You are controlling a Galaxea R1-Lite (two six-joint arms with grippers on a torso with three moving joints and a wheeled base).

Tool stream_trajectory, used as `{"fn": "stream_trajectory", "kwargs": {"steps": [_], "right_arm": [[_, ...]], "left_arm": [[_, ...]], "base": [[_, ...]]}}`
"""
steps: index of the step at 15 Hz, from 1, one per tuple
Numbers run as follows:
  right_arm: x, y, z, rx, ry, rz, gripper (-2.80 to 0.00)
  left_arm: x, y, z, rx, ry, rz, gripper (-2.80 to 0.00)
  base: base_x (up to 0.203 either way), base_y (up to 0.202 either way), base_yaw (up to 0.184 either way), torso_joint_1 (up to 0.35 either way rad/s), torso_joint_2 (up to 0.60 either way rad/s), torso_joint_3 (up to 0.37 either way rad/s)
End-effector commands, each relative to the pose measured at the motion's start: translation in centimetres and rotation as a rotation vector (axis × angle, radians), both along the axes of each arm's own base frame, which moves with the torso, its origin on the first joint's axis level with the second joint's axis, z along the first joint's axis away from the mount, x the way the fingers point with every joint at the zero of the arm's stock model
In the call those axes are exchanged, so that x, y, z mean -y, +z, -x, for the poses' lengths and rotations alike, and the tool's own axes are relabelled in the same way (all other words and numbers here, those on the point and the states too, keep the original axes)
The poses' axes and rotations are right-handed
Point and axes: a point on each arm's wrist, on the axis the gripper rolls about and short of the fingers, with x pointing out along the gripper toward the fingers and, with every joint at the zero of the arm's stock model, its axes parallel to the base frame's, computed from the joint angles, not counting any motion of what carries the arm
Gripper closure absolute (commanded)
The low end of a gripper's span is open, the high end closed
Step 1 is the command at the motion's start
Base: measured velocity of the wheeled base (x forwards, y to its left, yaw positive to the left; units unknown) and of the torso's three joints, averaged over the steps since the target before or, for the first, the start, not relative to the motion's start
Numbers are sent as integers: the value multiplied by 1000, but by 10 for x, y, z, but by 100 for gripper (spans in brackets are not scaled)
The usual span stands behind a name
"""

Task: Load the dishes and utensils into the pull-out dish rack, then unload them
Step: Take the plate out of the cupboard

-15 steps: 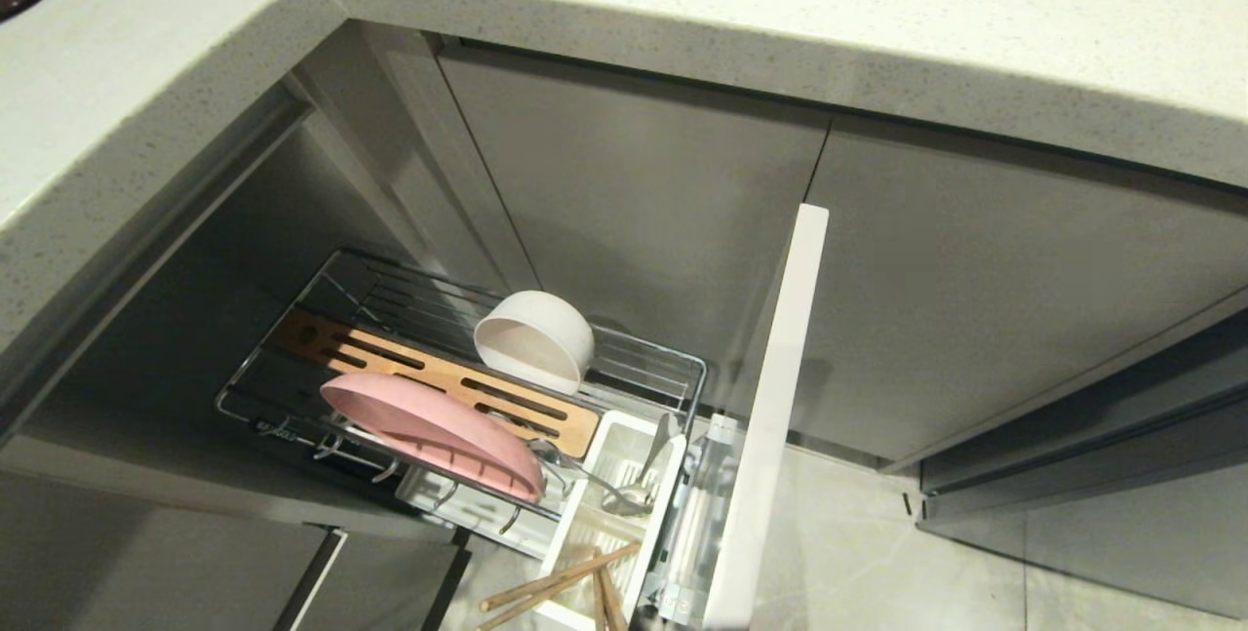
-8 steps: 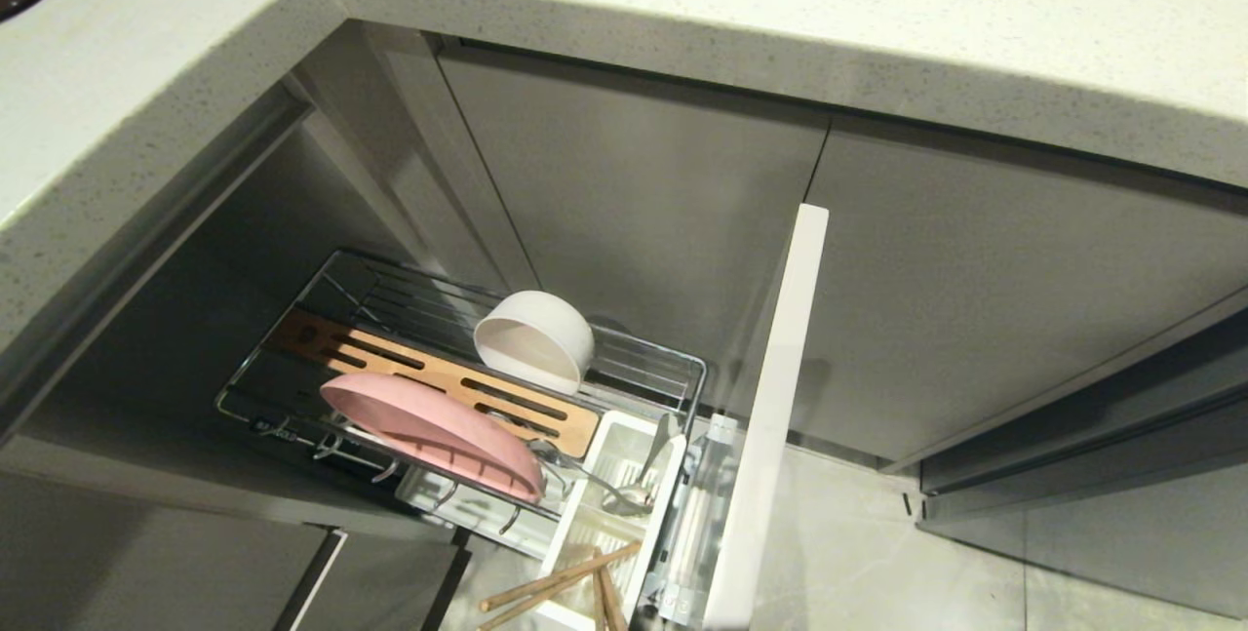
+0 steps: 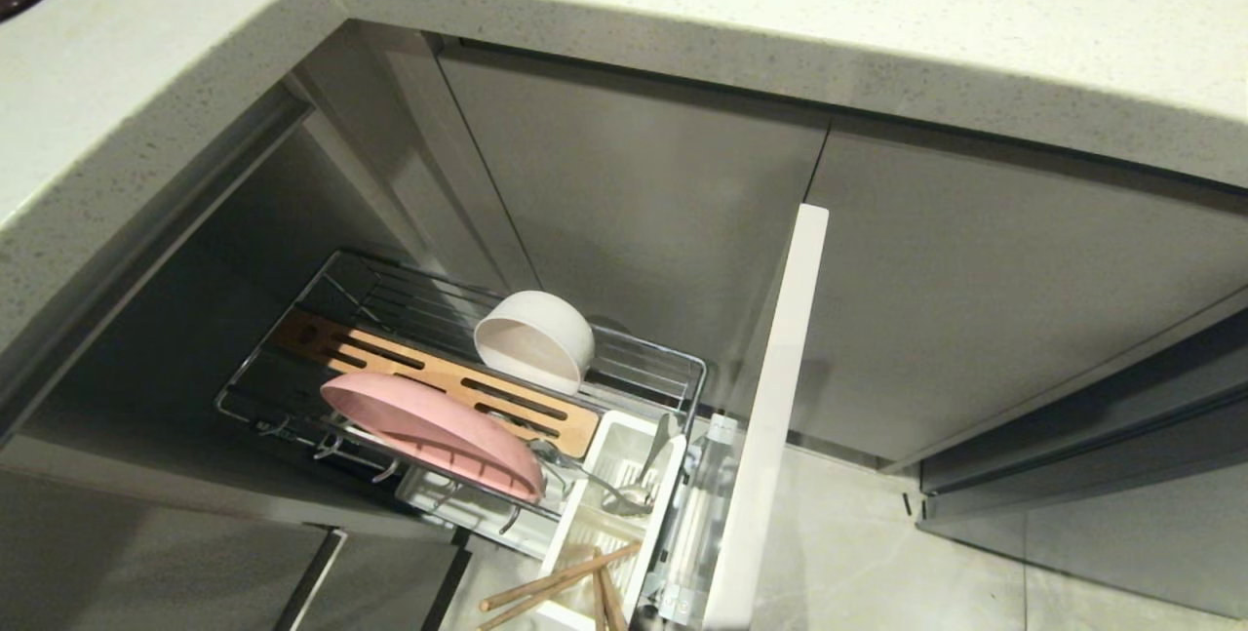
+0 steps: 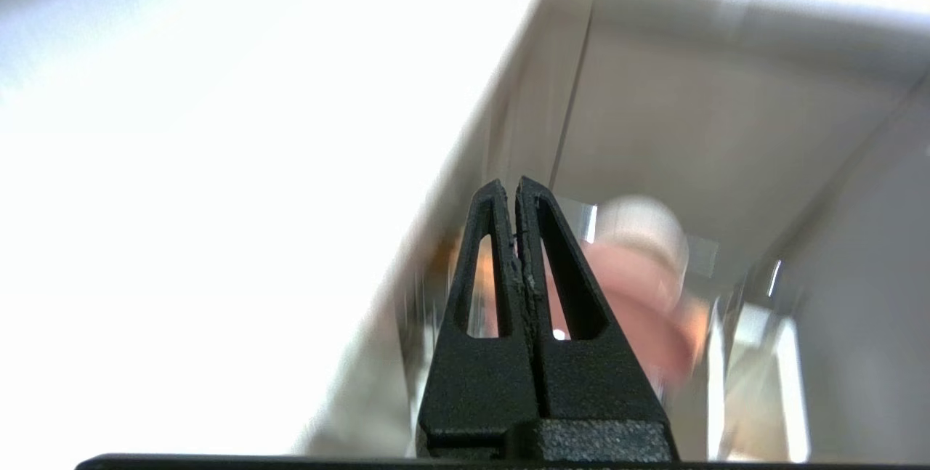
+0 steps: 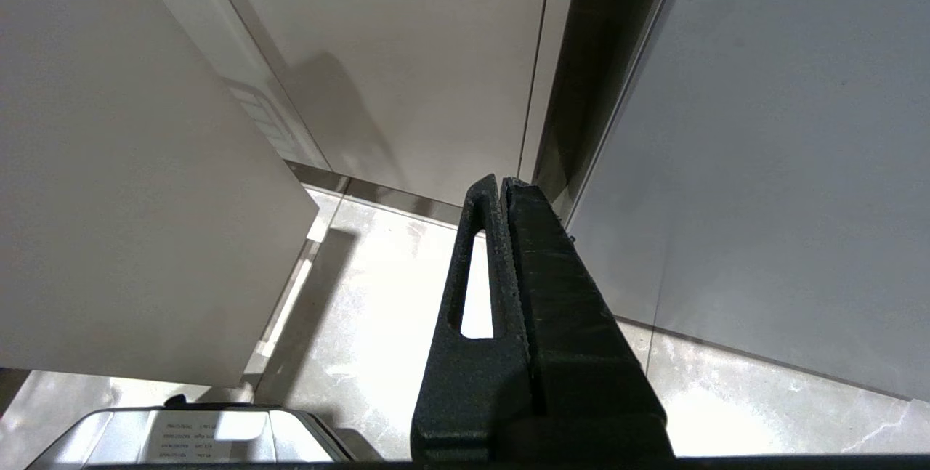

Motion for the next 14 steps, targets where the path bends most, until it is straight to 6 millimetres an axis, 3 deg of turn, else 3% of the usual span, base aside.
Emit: {"fn": "stream_trajectory", "kwargs": {"steps": [1,4,7,10,14], "right_arm": [[0,-7,-2,-26,0,0,0],[0,-7,-2,-26,0,0,0],[0,-7,-2,-26,0,0,0],[0,-7,-2,-26,0,0,0],[0,-7,-2,-26,0,0,0]], "left_arm": [[0,79,-15,7,-6,0,0],[-1,151,-51,25,-36,41,0],[-1,202,-93,47,-132,249,0],[5,214,-128,-31,-264,505,0],[19,199,-149,-253,-328,674,0]], "base": [[0,0,0,0,0,0],[0,0,0,0,0,0],[0,0,0,0,0,0],[0,0,0,0,0,0],[0,0,0,0,0,0]]}}
